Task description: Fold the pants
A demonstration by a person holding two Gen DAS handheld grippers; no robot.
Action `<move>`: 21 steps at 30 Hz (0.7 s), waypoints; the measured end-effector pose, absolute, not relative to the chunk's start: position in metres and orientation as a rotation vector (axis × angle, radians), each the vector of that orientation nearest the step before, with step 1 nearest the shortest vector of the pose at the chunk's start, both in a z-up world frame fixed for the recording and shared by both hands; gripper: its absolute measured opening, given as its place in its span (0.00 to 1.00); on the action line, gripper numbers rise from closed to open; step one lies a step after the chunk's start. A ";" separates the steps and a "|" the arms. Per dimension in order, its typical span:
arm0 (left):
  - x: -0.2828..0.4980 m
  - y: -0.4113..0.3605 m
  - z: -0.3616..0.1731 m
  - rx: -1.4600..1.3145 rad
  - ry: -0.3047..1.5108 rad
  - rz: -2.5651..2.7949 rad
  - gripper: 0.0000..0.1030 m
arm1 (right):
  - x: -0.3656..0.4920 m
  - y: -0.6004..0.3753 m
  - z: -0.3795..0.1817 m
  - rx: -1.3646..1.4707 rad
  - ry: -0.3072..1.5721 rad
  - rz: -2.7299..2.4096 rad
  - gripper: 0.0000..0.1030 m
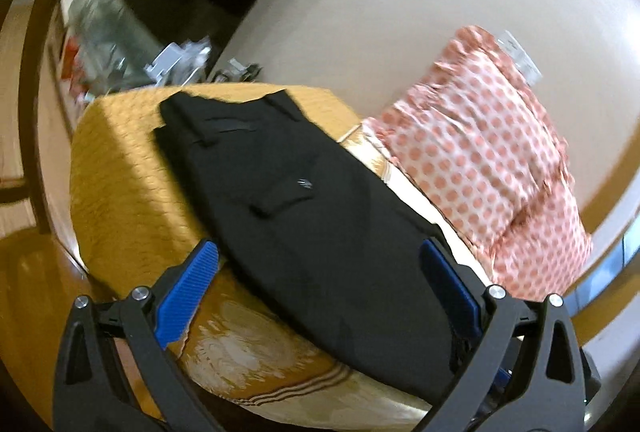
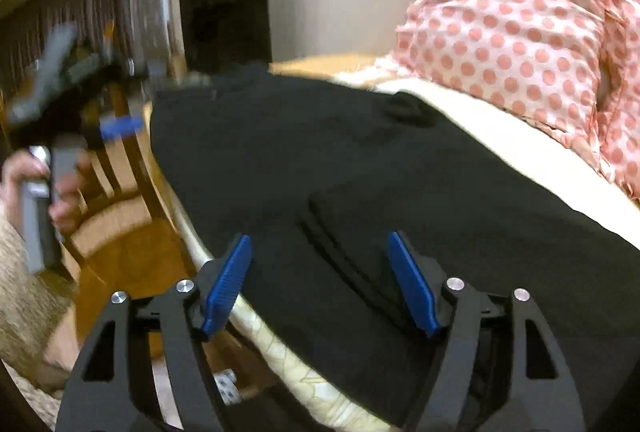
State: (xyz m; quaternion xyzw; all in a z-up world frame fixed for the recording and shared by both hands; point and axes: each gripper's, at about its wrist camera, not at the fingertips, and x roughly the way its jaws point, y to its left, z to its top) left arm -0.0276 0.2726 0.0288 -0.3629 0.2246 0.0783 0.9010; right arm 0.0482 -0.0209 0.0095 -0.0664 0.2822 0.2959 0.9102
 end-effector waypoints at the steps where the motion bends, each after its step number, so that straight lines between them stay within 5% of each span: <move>1: -0.026 0.279 0.027 -0.778 0.470 0.166 0.98 | 0.057 -0.034 0.011 -0.078 0.582 0.555 0.70; 4: -0.021 0.289 0.021 -0.823 0.484 0.172 0.97 | 0.080 -0.046 -0.003 -0.063 0.712 0.481 0.70; 21: 0.003 0.297 0.024 -0.840 0.546 0.206 0.95 | 0.074 -0.060 -0.001 0.056 0.706 0.550 0.74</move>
